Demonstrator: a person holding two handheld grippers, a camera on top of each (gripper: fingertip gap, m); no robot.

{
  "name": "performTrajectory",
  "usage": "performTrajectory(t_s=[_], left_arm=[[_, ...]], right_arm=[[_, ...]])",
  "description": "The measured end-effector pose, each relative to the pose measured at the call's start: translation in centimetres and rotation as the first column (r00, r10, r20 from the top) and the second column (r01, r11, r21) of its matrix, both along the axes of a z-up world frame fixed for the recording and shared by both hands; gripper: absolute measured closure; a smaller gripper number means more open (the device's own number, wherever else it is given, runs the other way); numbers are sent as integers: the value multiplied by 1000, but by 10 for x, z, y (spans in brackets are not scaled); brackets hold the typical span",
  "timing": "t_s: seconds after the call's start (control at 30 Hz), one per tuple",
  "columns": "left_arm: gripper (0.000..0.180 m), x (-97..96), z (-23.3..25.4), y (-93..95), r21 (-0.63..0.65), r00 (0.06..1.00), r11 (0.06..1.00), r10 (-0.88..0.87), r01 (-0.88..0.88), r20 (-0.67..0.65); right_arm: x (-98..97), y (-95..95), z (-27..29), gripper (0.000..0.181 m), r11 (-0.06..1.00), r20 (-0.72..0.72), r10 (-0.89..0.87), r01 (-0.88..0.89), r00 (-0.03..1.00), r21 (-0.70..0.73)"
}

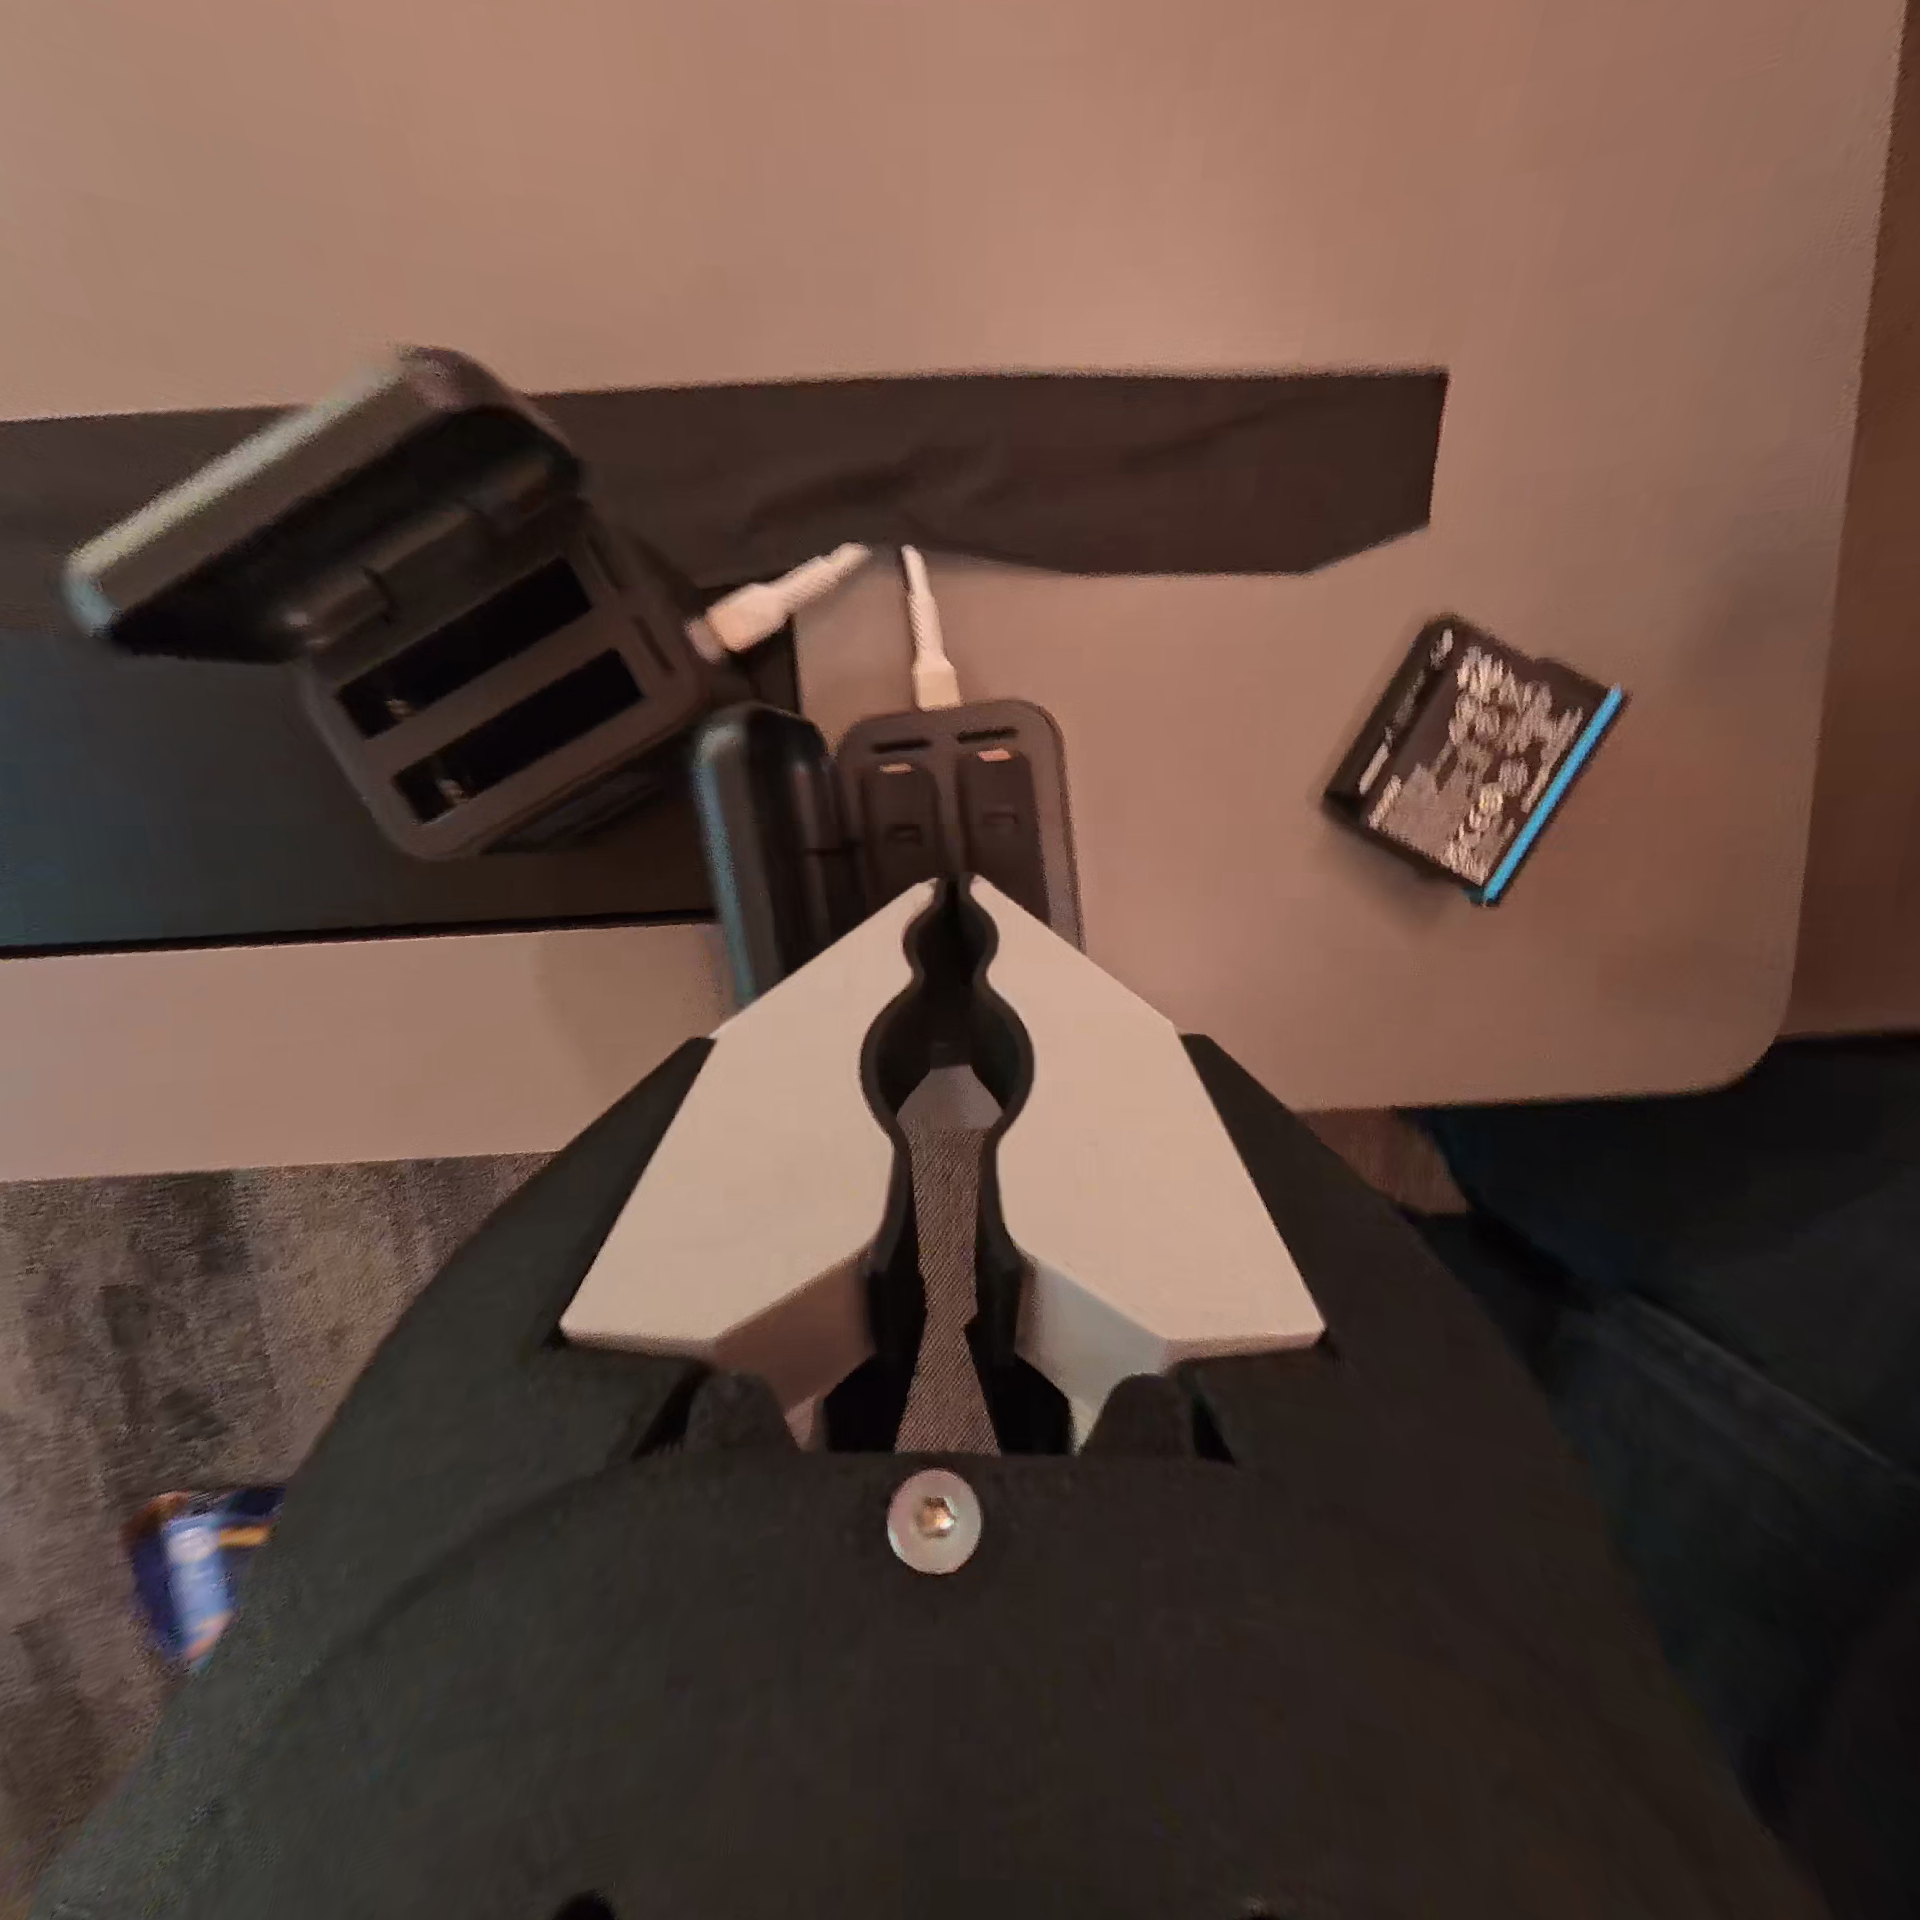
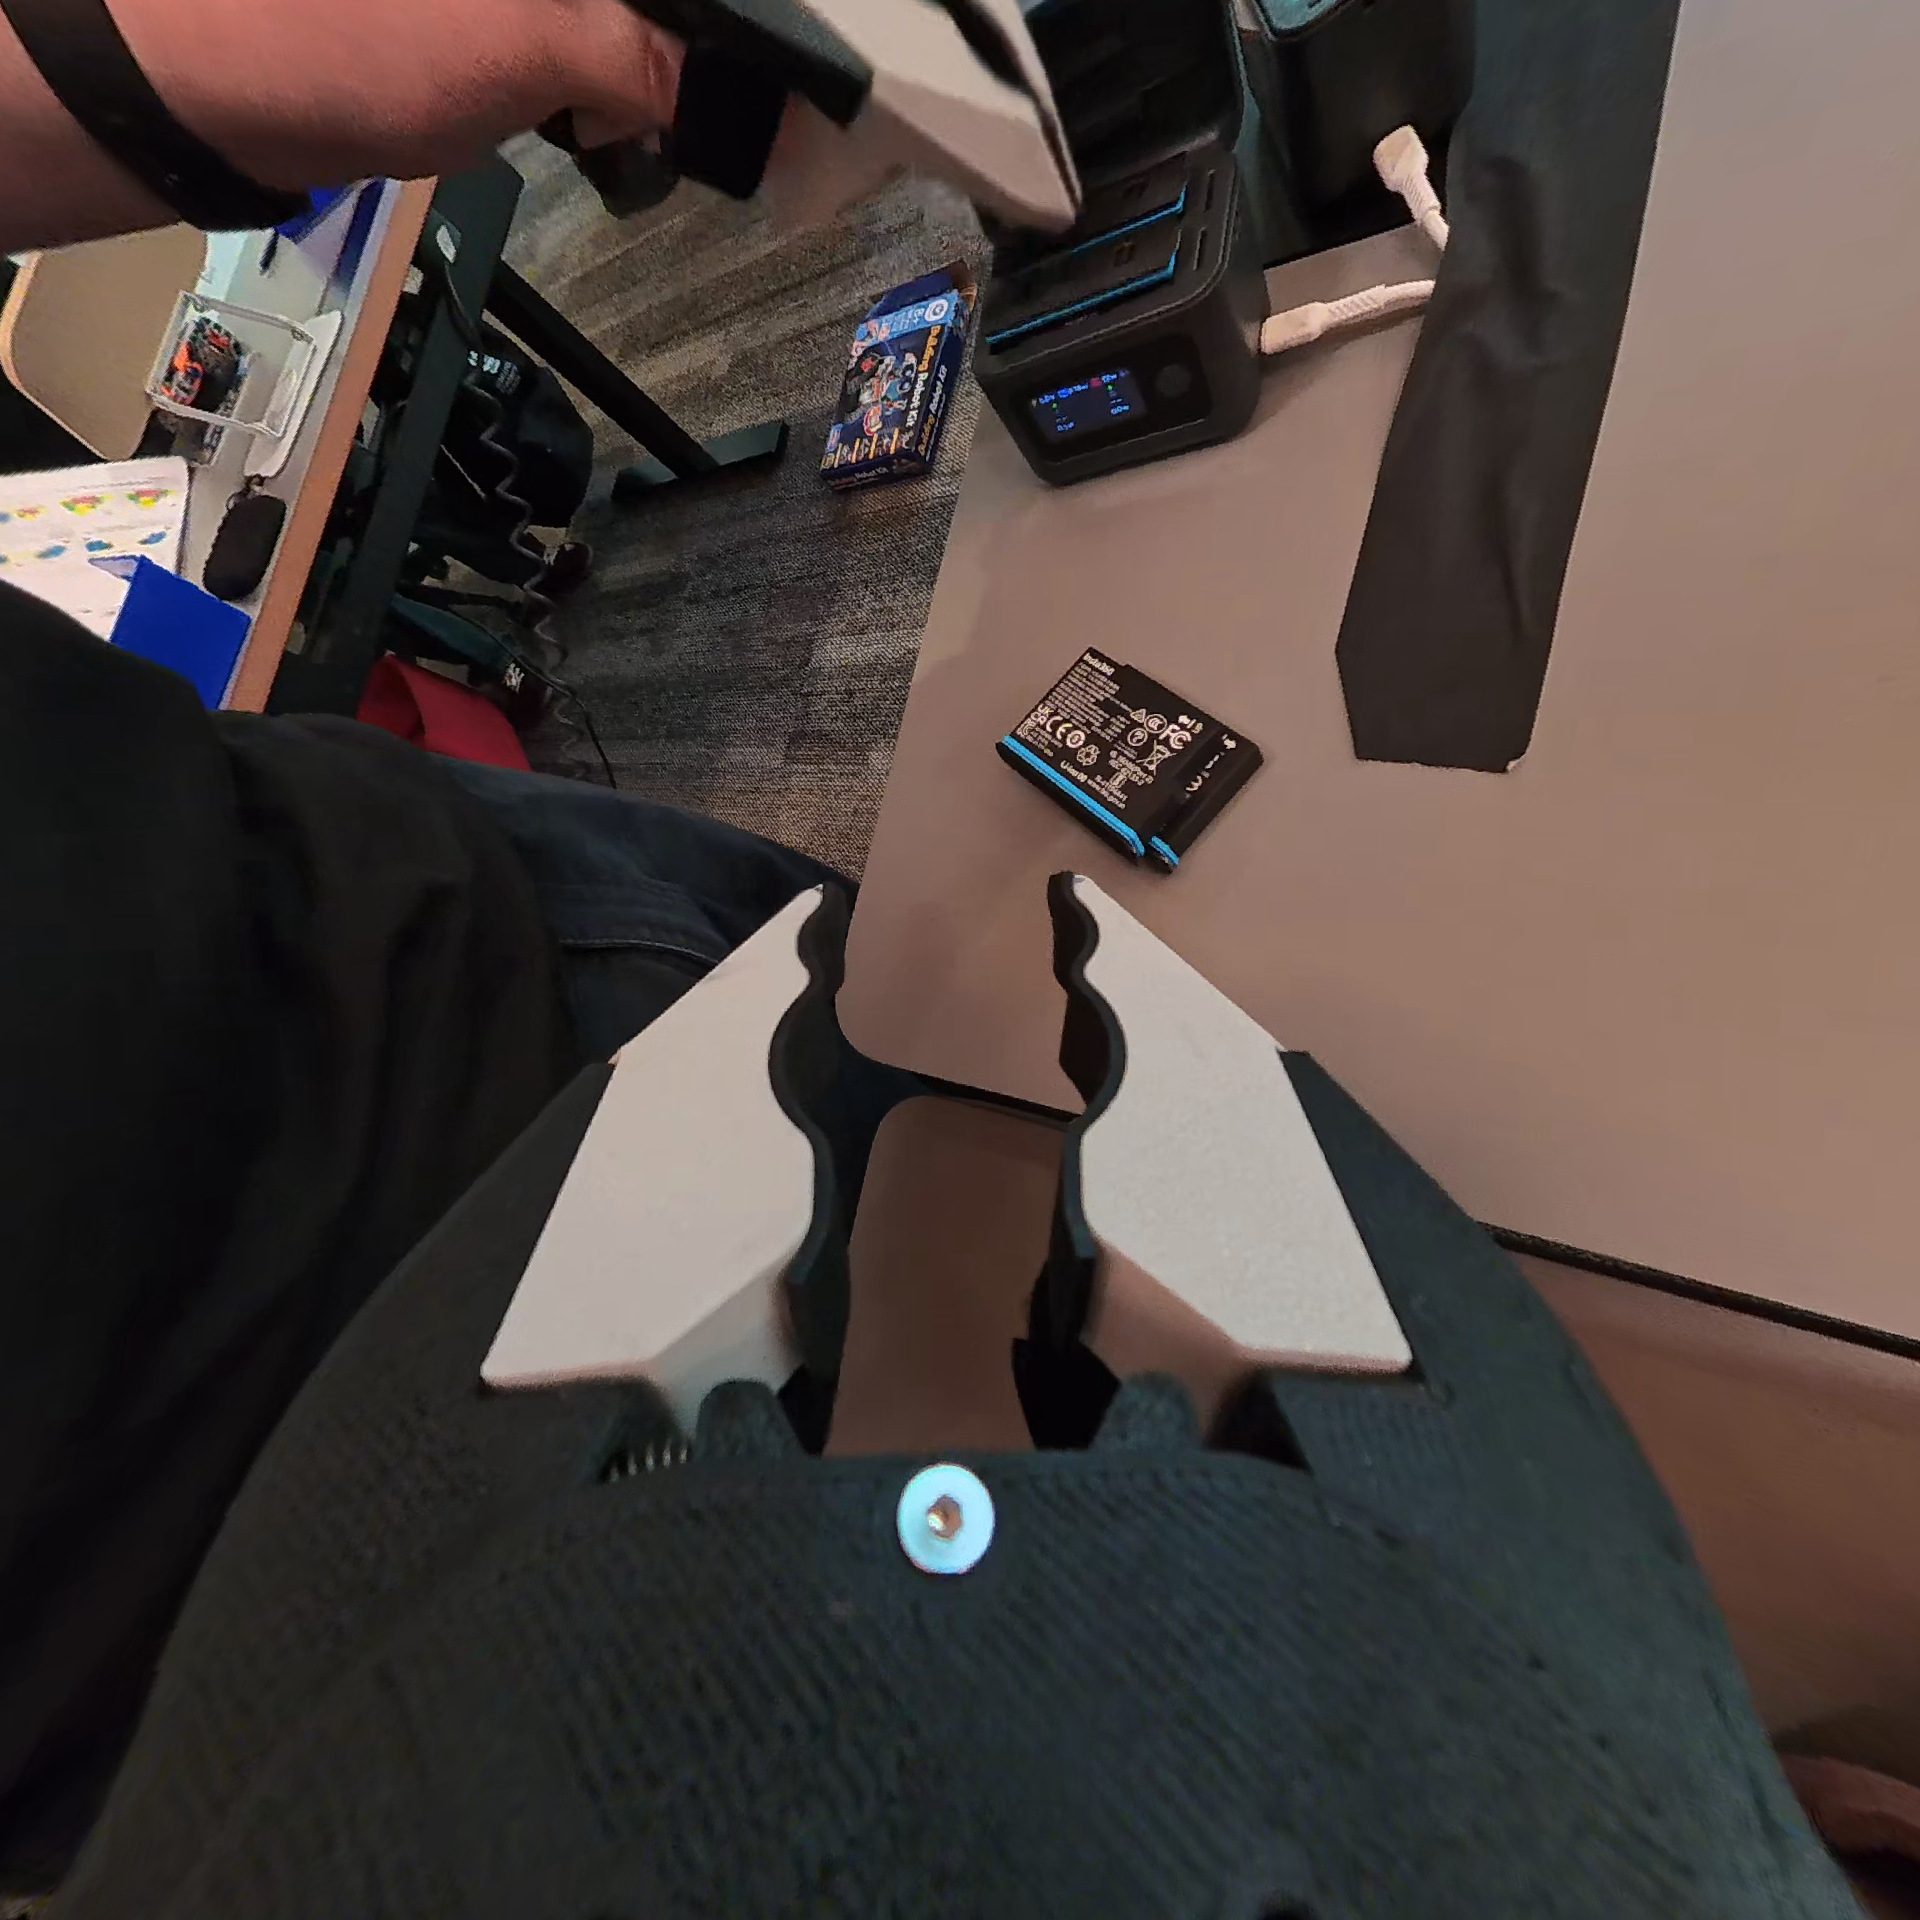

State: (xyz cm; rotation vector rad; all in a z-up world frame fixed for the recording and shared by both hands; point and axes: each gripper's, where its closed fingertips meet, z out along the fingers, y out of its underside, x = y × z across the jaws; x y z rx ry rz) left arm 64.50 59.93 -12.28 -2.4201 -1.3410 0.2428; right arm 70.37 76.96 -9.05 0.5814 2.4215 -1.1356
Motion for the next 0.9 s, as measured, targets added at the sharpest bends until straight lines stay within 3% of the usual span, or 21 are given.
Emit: performTrajectory(t_s=[0.1,0.6,0.7,0.77,0.83,0.9], left_arm=[[180,-8,9,-7,72,995,993,95,-95,0],[180,5,-5,3,67,997,995,66,-69,38],[180,-6,24,-3,200,986,967,165,-157,-26],[156,-21,47,-22,217,963,955,233,-201,-136],[153,-29,52,-40,213,950,953,257,-218,-179],[150,-36,47,-53,266,950,932,286,-244,-130]], right_arm=[[-1,1,2,141,1000,0,-11,11,1000,-7],[3,2,-2,141,1000,-3,-10,10,1000,5],[3,3,1,142,1000,-26,-9,9,1000,-3],[3,4,3,142,1000,-26,-16,16,1000,-7],[5,4,0,142,1000,-11,-26,26,1000,-8],[5,3,-1,142,999,-3,-30,30,1000,-14]])
